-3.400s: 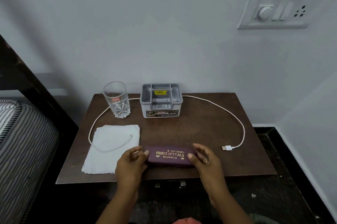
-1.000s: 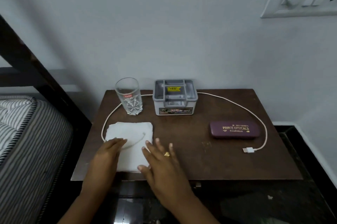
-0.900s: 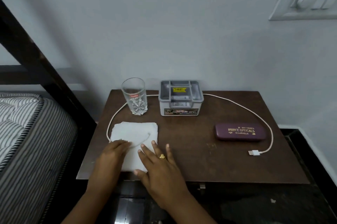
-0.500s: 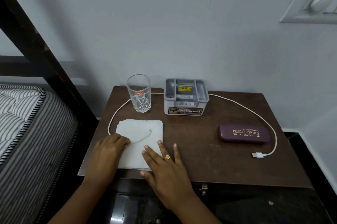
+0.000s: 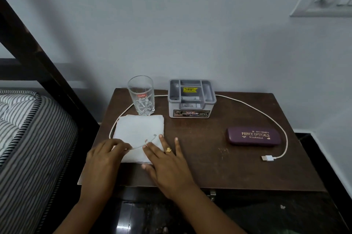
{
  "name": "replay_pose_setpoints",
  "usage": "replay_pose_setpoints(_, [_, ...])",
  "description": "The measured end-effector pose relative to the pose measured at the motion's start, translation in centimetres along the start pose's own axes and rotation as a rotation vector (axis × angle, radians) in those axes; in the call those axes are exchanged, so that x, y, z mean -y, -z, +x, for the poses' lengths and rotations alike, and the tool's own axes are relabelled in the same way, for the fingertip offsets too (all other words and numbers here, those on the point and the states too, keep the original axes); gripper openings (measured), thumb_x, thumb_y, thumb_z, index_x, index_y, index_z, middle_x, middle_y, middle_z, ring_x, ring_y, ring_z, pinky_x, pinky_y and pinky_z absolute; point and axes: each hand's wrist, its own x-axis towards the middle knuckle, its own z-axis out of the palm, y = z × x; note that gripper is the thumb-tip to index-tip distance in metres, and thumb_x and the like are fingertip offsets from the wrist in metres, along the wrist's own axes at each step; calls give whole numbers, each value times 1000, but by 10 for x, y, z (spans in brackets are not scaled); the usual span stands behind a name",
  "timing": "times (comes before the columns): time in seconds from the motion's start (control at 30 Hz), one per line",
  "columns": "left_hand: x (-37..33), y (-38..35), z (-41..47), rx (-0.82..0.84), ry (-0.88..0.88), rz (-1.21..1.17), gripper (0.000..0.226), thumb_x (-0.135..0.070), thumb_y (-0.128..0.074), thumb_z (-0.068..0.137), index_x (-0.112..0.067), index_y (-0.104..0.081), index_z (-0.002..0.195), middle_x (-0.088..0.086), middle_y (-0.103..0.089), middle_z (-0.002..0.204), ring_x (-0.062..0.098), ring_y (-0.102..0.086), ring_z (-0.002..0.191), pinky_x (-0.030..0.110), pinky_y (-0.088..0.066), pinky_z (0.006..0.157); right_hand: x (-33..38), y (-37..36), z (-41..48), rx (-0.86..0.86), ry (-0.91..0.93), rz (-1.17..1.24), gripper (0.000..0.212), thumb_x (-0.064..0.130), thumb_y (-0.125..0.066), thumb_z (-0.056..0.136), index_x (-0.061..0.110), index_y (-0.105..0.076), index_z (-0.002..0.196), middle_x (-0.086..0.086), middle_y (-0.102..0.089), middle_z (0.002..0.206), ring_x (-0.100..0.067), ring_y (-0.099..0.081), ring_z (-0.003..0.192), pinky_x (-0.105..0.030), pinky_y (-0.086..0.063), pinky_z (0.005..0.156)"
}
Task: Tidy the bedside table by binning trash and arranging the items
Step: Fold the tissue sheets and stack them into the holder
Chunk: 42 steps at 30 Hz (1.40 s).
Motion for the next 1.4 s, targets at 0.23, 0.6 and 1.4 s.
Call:
replay_pose_setpoints(0.23, [7, -12, 2, 35, 38, 46, 30, -33, -41, 79, -28, -68, 91, -5, -63, 94, 24, -58, 91, 36, -36, 72, -8, 0, 12, 31, 35, -16, 51, 47, -25, 96, 26, -35, 142, 8, -36, 150, -21, -14, 145, -55, 1, 113])
replay_pose_setpoints(0.6, [17, -26, -4, 64, 81, -3, 28, -30, -40, 81, -29, -65, 93, -8, -64, 96, 22, -55, 87, 37, -41, 72, -92, 83, 33, -444, -163, -188, 43, 28, -63, 85, 22, -54, 127, 1, -55, 134, -22, -33, 138, -48, -14, 114])
replay_pose_setpoints(1.4, [12, -25, 0, -3, 114, 15, 33, -37, -37, 84, -28, -68, 88, -8, -66, 90, 22, -57, 84, 31, -30, 69, -88, 106, -27, -152, -118, -335, 42, 1, -70, 68, 22, -68, 105, 1, -67, 99, -24, -62, 95, -41, -48, 89])
